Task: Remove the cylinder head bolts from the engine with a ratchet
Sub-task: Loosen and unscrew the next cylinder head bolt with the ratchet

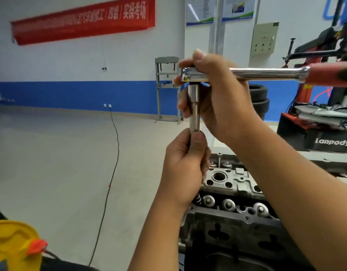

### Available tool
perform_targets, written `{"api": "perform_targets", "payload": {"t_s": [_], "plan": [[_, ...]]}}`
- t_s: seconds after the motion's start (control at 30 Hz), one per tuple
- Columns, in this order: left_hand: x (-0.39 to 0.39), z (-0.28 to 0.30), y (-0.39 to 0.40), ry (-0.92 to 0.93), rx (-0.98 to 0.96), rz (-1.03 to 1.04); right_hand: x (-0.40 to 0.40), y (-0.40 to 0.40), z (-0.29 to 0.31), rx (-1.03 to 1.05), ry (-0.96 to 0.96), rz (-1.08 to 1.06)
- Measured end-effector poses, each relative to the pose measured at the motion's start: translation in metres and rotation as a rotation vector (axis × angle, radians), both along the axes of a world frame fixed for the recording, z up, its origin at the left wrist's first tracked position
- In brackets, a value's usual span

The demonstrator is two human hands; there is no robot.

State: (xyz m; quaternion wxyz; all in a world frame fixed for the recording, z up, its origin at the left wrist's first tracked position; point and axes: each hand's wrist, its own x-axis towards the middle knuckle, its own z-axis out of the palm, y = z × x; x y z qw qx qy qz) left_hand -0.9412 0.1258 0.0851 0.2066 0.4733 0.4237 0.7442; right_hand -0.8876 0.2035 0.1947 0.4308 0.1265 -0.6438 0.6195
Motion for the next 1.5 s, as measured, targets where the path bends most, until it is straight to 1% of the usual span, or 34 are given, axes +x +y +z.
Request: {"api": "perform_targets", "payload": {"t_s": [0.13,0.17,0.2,0.23,0.27,0.3,0.37,0.4,0.43,0.47,0.5,0.53,0.6,0.67,0.7,0.73,0.77,0.87,0.93,1.0,1.13,1.2,1.27,1.37,1.43,1.5], "plan": [[-0.004,-0.002,-0.011,-0.056,-0.002,-0.177,0.003,0.005,0.004,-0.262,-0.172,0.489],[-0.004,-0.003,-0.012,-0.057,0.001,-0.186,0.003,0.005,0.004,-0.294,-0.183,0.558],[-0.004,-0.003,-0.012,-0.060,0.005,-0.177,0.003,0.005,0.004,-0.304,-0.181,0.577],[-0.003,-0.003,-0.012,-0.067,0.009,-0.156,0.003,0.005,0.002,-0.289,-0.172,0.545],[-0.002,-0.003,-0.010,-0.074,0.014,-0.131,0.002,0.002,0.000,-0.258,-0.154,0.448],[-0.001,-0.004,-0.009,-0.077,0.016,-0.110,0.002,-0.001,-0.004,-0.219,-0.121,0.303],[-0.001,-0.005,-0.007,-0.065,0.024,-0.087,0.000,-0.007,-0.009,-0.122,0.004,-0.026],[-0.002,-0.006,-0.006,-0.058,0.029,-0.084,-0.002,-0.010,-0.010,-0.073,0.065,-0.132],[-0.002,-0.006,-0.005,-0.055,0.036,-0.085,-0.004,-0.011,-0.010,-0.038,0.099,-0.186],[-0.003,-0.007,-0.005,-0.058,0.045,-0.090,-0.005,-0.011,-0.009,-0.025,0.094,-0.192],[-0.004,-0.008,-0.006,-0.067,0.053,-0.096,-0.004,-0.012,-0.007,-0.034,0.053,-0.145],[-0.004,-0.009,-0.007,-0.077,0.059,-0.108,-0.003,-0.011,-0.005,-0.059,-0.004,-0.045],[-0.005,-0.011,-0.008,-0.075,0.064,-0.153,0.000,-0.008,-0.001,-0.146,-0.110,0.253],[-0.005,-0.011,-0.009,-0.036,0.060,-0.168,0.002,-0.002,0.001,-0.272,-0.136,0.536],[-0.004,-0.011,-0.008,-0.016,0.060,-0.153,0.003,-0.001,0.002,-0.311,-0.128,0.588],[-0.004,-0.012,-0.007,-0.009,0.062,-0.133,0.003,0.000,0.001,-0.316,-0.120,0.564],[-0.004,-0.012,-0.006,-0.016,0.065,-0.115,0.004,0.000,0.000,-0.284,-0.108,0.467],[-0.005,-0.012,-0.004,-0.031,0.072,-0.089,0.005,-0.005,-0.005,-0.089,-0.031,0.045],[-0.006,-0.013,-0.004,-0.021,0.070,-0.088,0.004,-0.007,-0.005,0.001,0.051,-0.100],[-0.006,-0.013,-0.005,-0.026,0.073,-0.107,0.004,-0.011,-0.004,0.017,0.062,-0.098],[-0.005,-0.014,-0.005,-0.049,0.084,-0.143,0.003,-0.016,-0.006,-0.111,-0.024,0.042],[-0.005,-0.012,-0.005,-0.053,0.094,-0.122,0.005,-0.016,-0.007,-0.128,-0.029,0.065],[-0.004,-0.009,-0.005,-0.062,0.096,-0.113,0.008,-0.017,-0.003,-0.085,0.000,0.037],[-0.004,-0.010,-0.007,-0.064,0.086,-0.096,0.009,-0.027,-0.001,-0.029,0.029,-0.073],[-0.004,-0.010,-0.007,-0.064,0.098,-0.097,0.008,-0.031,0.000,-0.072,0.044,-0.087],[-0.003,-0.011,-0.007,-0.056,0.090,-0.084,0.009,-0.035,0.001,-0.164,0.022,-0.089]]}}
